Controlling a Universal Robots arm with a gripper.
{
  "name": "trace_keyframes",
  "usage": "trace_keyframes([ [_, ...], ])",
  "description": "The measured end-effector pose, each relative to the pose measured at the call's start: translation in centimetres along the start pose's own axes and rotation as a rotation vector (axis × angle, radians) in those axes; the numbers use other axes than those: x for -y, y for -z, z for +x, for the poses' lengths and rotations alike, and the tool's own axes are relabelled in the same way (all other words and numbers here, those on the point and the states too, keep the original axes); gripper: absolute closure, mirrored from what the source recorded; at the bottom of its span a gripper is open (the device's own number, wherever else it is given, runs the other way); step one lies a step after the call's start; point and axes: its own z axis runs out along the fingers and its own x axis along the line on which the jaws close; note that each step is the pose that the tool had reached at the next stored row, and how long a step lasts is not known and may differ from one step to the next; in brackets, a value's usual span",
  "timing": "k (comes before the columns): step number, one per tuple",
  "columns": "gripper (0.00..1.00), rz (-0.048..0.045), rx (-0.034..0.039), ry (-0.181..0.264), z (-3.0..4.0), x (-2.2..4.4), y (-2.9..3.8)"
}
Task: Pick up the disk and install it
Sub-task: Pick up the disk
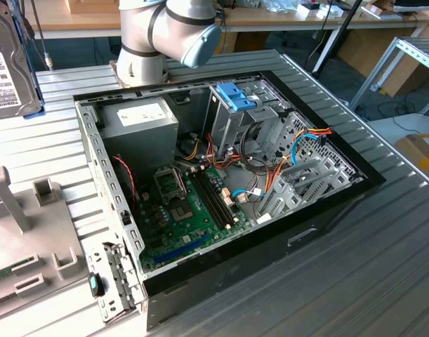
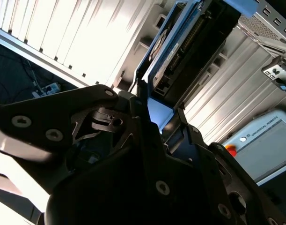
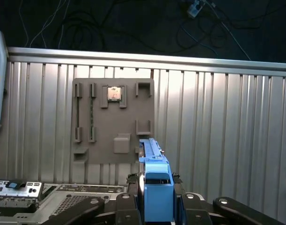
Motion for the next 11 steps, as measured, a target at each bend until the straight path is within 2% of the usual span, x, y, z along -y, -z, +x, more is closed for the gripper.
trace_keyframes([
  [11,0.63,0.0000,0.0000,0.000,0.02,0.28,0.01],
])
